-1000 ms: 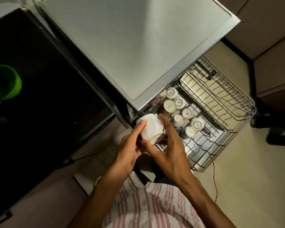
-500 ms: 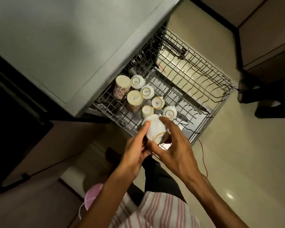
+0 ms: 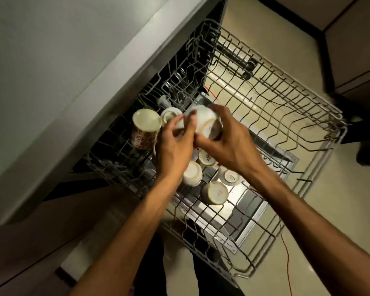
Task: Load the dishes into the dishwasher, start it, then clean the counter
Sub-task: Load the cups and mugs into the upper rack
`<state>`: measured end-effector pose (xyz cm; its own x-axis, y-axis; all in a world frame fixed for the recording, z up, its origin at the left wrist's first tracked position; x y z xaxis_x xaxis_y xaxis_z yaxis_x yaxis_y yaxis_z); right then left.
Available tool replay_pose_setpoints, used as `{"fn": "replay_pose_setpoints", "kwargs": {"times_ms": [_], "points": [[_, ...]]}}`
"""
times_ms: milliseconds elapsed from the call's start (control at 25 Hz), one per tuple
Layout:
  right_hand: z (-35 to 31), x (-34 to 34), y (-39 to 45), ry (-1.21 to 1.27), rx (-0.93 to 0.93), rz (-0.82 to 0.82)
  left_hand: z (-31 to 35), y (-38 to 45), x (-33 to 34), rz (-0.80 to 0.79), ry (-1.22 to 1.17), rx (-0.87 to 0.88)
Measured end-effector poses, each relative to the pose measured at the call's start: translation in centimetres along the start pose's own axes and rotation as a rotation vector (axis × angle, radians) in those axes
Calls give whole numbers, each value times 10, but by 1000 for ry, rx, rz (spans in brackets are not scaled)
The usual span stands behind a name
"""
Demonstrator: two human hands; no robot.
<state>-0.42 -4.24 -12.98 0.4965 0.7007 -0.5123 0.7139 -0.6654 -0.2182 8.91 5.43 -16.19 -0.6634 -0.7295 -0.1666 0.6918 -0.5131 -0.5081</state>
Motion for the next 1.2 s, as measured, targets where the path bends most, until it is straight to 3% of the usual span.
{"fn": "replay_pose_setpoints", "kwargs": {"times_ms": [160, 400, 800, 1200], "points": [[20, 17, 85, -108, -48, 4, 9, 89, 6, 32, 205, 161], [52, 38, 165, -247, -7, -70, 13, 166, 14, -47, 438, 190], [56, 63, 173, -324, 68, -146, -15, 189, 10, -4, 682, 222], [61, 66, 169, -373, 97, -147, -16, 191, 10, 37, 725, 281]]}}
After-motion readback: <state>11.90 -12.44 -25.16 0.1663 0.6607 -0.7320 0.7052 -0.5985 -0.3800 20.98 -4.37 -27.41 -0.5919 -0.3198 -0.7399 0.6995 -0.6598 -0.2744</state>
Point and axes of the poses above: each hand's wrist, its own y-axis towards the middle knuckle, its own x-axis out of the palm, z = x × y, the point moved 5 cm from there along y, towards the middle knuckle, and after that the axes turned 4 degrees about y, right-handed, at the moved point
